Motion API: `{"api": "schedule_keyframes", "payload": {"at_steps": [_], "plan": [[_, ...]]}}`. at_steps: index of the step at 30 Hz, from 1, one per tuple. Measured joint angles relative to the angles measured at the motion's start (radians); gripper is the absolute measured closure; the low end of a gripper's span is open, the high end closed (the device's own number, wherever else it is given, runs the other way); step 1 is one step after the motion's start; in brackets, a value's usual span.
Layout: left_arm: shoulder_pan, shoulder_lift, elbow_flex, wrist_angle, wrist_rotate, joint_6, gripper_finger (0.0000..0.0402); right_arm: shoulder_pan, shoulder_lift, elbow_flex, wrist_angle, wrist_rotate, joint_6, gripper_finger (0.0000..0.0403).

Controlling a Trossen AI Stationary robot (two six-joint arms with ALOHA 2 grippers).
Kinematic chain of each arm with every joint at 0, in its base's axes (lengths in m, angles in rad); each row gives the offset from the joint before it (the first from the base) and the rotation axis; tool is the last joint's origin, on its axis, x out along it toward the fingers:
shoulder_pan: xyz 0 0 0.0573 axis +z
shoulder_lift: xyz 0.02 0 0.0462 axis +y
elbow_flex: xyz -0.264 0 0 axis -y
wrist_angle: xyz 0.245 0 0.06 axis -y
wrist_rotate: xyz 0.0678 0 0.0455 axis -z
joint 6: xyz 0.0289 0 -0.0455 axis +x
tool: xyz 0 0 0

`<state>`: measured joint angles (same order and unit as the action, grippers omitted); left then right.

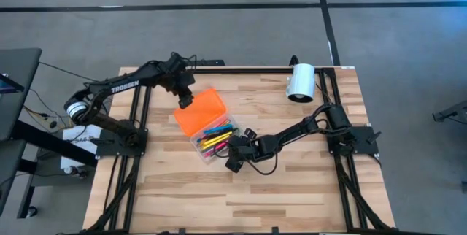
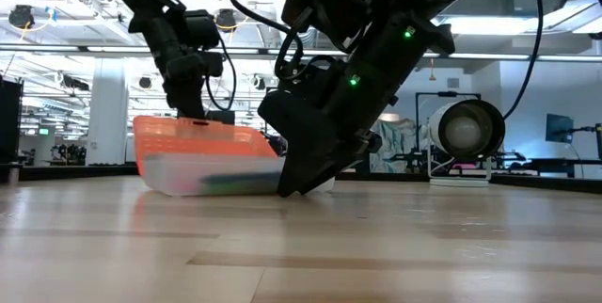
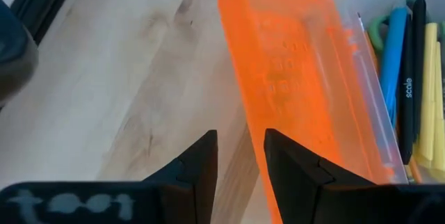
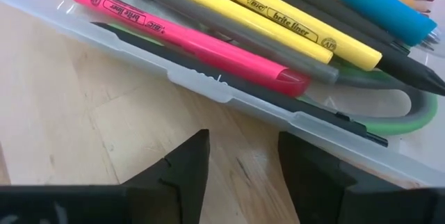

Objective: Pick & place school supplies into a supply box
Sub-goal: Close the supply box

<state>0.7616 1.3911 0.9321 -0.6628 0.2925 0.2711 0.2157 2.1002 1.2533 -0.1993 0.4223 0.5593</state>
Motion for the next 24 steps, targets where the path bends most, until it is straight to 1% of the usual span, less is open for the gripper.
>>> {"api": "schedule_keyframes", "payload": {"at_steps": [9, 24], "plan": [[-0.041, -0.001, 0.0, -0.007, -0.009, -0.005, 0.0292, -0.002, 0.0, 0.0, 0.001, 0.003, -0.001, 0.0235], [-0.042, -0.001, 0.005, -0.006, -0.004, -0.005, 0.0292, -0.007, -0.001, 0.0, 0.002, 0.003, -0.009, 0.0235]]}}
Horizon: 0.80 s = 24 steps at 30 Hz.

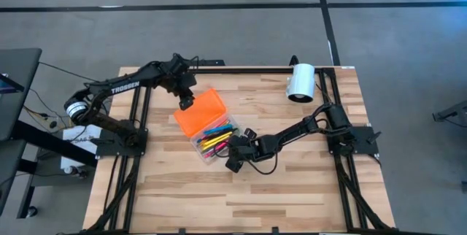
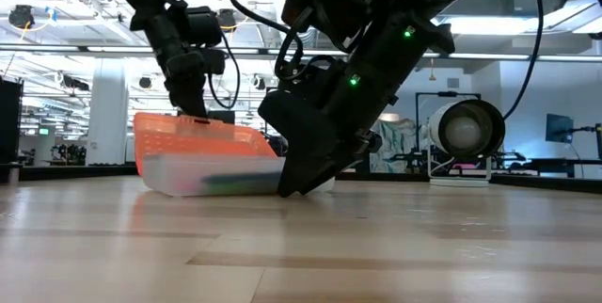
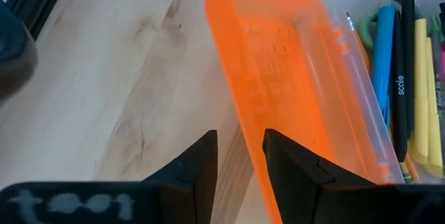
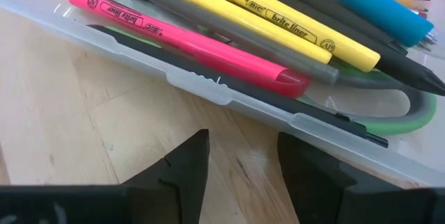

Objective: Pick & place school supplies into a supply box
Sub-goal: Close the supply box

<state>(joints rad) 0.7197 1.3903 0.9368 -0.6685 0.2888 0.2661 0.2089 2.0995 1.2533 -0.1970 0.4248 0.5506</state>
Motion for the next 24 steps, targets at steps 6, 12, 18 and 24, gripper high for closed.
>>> {"api": "schedule_keyframes", "payload": {"at_steps": [6, 12, 18, 24], "plan": [[-0.001, 0.0, 0.034, -0.005, 0.012, 0.0, 0.0292, 0.0, 0.0, 0.0, 0.0, 0.0, -0.001, 0.0235], [-0.019, 0.001, 0.058, -0.022, 0.012, 0.001, 0.0292, -0.001, 0.0, 0.0, 0.0, 0.0, -0.001, 0.0235], [-0.045, 0.001, 0.078, -0.037, 0.007, 0.001, 0.0292, -0.004, 0.0, 0.0, 0.0, 0.0, -0.001, 0.0235], [-0.061, 0.001, 0.091, -0.056, 0.004, 0.0, 0.0292, -0.006, 0.0, 0.0, 0.0, 0.0, -0.001, 0.0235]]}}
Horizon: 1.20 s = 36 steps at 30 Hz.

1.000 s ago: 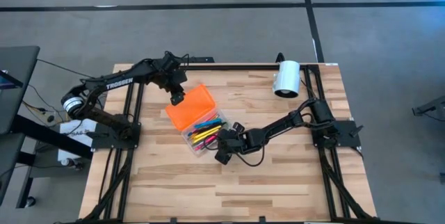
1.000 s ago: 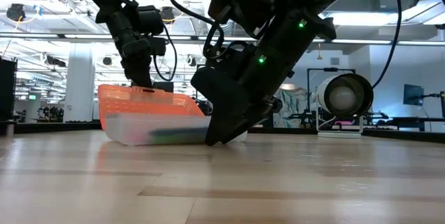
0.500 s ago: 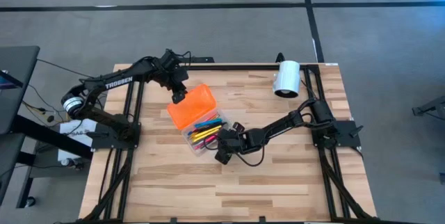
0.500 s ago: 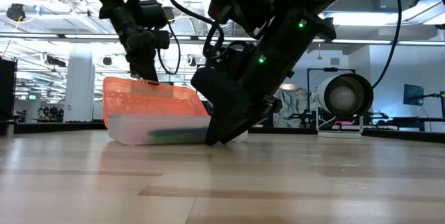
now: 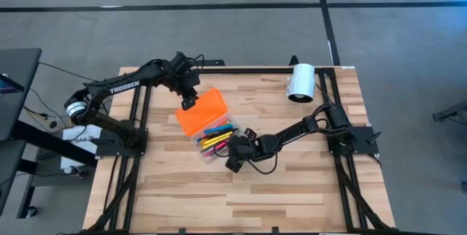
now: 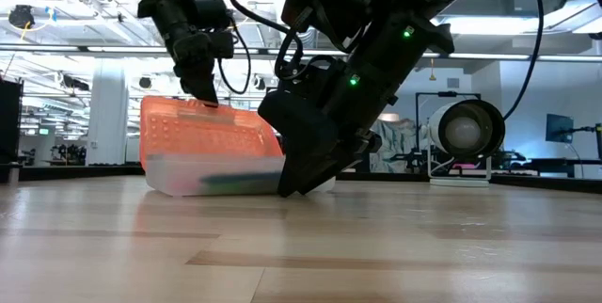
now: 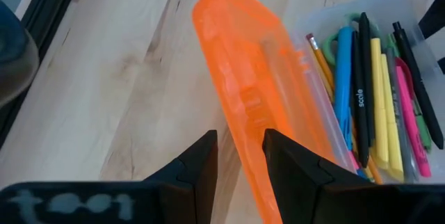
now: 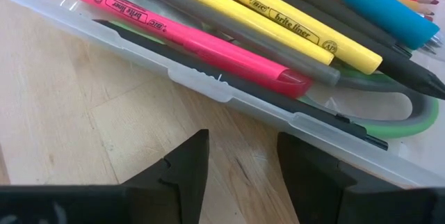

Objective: Pick & place school supplies into a supply box
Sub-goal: Close the supply box

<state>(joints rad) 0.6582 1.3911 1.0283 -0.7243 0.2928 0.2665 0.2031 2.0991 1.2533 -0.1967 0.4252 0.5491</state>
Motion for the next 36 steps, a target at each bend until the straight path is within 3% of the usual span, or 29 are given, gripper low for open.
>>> {"api": "schedule_keyframes", "payload": {"at_steps": [36], "plan": [[-0.111, -0.001, 0.061, -0.044, 0.003, -0.019, 0.0292, -0.001, 0.0, 0.0, 0.003, 0.002, 0.001, 0.0235]]}}
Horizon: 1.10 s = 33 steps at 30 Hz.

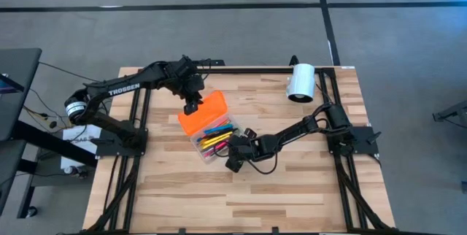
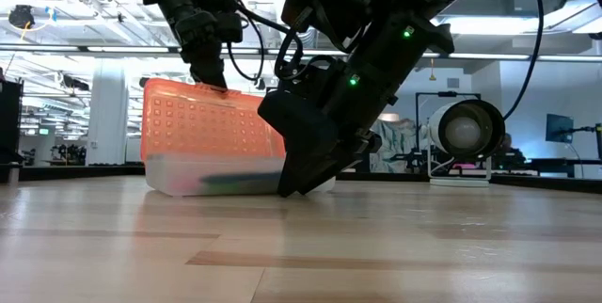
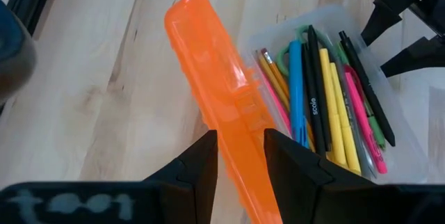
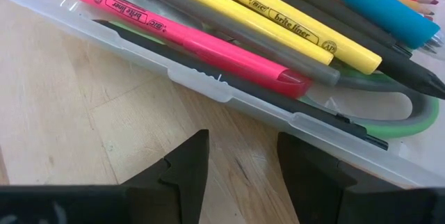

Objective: Pick & place school supplies into a supply box
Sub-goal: Close the supply box

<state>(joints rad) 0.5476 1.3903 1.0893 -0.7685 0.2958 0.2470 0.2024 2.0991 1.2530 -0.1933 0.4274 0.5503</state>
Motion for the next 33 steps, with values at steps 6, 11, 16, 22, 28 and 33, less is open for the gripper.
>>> {"api": "schedule_keyframes", "payload": {"at_steps": [6, 11, 16, 22, 28, 33], "plan": [[-0.012, 0.002, 0.029, -0.017, -0.001, -0.002, 0.0292, 0.0, 0.0, 0.0, 0.0, 0.0, 0.0, 0.0235], [-0.053, 0.003, 0.07, -0.035, -0.001, -0.007, 0.0292, -0.002, 0.0, 0.0, 0.003, 0.002, 0.0, 0.0235], [-0.1, 0.003, 0.082, -0.034, -0.001, -0.021, 0.0292, -0.004, 0.001, 0.0, 0.003, 0.006, 0.0, 0.0235], [-0.144, 0.003, 0.083, -0.032, -0.003, -0.041, 0.0292, -0.004, 0.001, 0.0, 0.008, 0.005, 0.0, 0.0235], [-0.194, 0.003, 0.083, -0.03, -0.003, -0.05, 0.0292, -0.003, 0.001, 0.0, 0.011, 0.005, 0.0, 0.0235], [-0.236, 0.002, 0.084, -0.029, -0.003, -0.053, 0.0292, -0.003, 0.001, 0.0, 0.012, 0.004, 0.0, 0.0235]]}}
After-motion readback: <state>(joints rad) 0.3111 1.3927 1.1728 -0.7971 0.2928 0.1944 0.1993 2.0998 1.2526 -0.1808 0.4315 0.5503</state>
